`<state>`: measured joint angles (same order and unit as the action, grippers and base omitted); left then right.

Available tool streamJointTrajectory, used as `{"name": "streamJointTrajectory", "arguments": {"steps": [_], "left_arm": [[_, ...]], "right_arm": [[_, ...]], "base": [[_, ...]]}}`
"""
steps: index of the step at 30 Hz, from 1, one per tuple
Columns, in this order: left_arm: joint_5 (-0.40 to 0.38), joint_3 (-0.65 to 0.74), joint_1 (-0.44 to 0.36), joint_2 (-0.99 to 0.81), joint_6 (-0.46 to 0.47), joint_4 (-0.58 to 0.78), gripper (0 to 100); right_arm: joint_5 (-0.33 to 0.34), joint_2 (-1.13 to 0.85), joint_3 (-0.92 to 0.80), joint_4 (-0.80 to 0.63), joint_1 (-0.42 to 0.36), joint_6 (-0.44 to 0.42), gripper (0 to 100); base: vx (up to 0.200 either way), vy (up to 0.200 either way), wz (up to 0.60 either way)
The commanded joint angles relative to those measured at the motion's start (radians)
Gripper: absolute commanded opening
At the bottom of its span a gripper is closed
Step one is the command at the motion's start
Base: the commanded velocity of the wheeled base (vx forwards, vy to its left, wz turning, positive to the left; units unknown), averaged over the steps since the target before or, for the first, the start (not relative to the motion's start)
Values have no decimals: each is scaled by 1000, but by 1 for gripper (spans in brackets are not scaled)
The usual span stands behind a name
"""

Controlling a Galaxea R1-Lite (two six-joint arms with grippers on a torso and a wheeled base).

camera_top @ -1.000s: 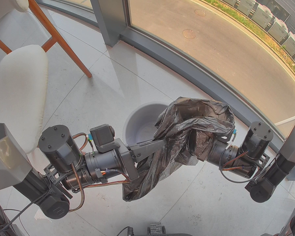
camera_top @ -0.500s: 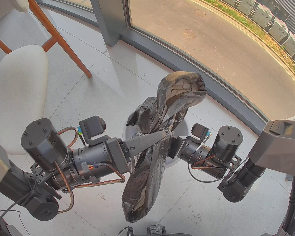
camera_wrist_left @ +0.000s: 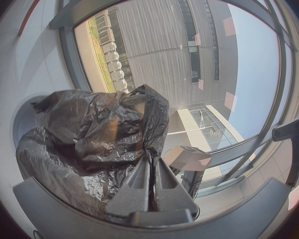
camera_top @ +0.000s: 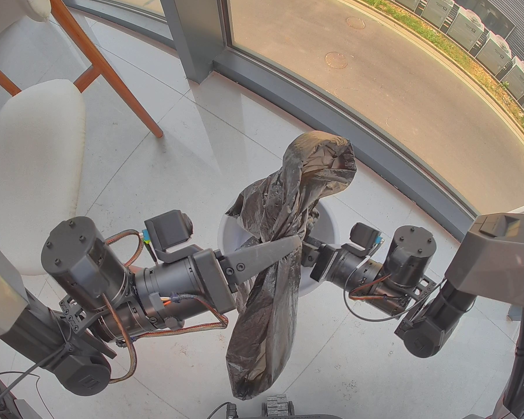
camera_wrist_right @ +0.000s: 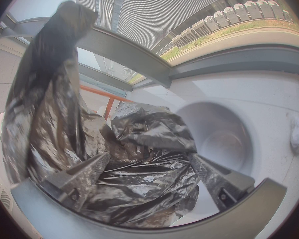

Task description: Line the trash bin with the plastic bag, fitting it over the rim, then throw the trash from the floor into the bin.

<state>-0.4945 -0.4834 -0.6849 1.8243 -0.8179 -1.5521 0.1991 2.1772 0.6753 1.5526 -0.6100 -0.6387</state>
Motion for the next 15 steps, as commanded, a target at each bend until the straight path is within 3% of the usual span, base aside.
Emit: {"name": "streamJointTrajectory", "arguments": {"steps": [1, 4, 10, 15], "left_arm": [[-1, 9, 2, 40, 0, -19, 0], [-1, 11, 2, 36, 0, -19, 0], [-1, 14, 2, 33, 9, -19, 0], [-3, 17, 7, 40, 72, -19, 0]], "right_arm": [[8, -178, -76, 1, 67, -9, 100], [9, -218, -95, -9, 84, -9, 100], [11, -364, -123, -220, 177, -1, 100], [9, -481, -125, -373, 202, 45, 100]], "base": [[0, 0, 0], [0, 0, 0], [0, 0, 0], [0, 0, 0]]}}
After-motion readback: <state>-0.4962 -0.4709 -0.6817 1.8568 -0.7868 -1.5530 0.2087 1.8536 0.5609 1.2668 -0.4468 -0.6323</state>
